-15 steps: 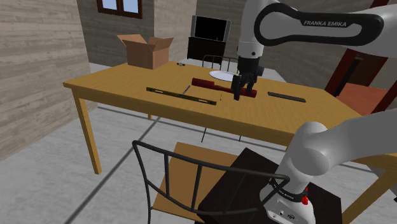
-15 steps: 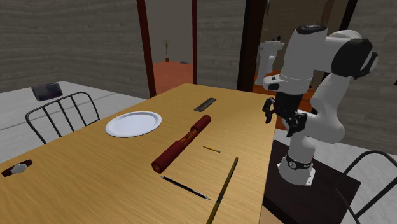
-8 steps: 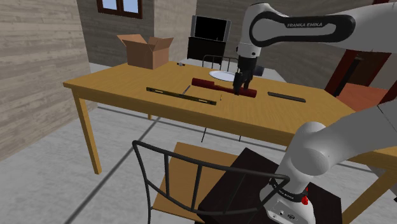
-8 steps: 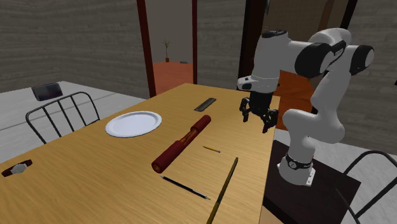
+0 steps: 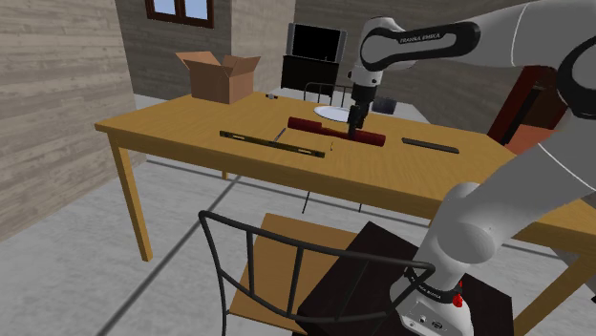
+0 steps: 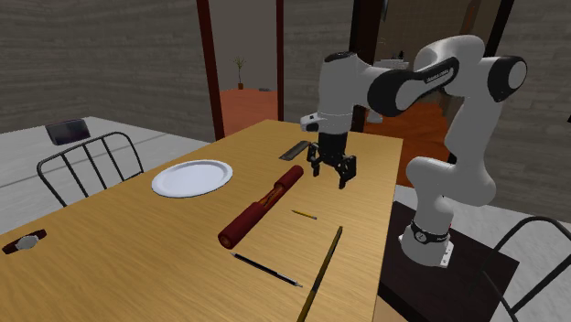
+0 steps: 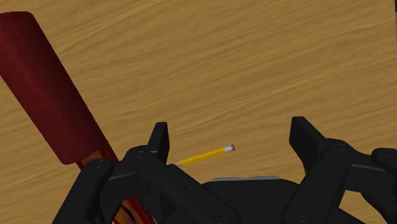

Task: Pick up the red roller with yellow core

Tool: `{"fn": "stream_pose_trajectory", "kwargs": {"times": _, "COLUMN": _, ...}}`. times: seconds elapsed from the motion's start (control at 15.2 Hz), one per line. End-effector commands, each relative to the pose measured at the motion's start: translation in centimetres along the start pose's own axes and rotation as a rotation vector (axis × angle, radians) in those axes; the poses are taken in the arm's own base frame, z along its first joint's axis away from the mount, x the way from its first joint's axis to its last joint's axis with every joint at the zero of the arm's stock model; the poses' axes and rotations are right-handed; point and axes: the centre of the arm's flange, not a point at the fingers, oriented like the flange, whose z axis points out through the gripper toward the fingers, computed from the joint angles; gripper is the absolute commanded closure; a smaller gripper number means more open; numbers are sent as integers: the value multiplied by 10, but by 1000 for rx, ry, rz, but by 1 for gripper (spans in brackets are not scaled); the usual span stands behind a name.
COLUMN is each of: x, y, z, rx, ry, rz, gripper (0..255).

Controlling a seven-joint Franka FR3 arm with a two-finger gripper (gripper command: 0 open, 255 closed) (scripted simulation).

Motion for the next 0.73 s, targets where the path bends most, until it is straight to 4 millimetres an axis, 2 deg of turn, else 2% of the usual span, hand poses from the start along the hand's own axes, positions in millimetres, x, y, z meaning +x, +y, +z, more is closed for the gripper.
{"fn": "stream_pose_trajectory", "kwargs": {"times": 0.0, "x": 15, "y": 24, "z": 5, "rx": 6, "ry": 8, "rz": -42, "gripper": 0}}
{"fn": "stream_pose_trajectory", "kwargs": {"times": 0.66, "x": 94, "y": 130, "z": 30, "rx": 49, "ry": 45, "rz": -231, "gripper": 0}}
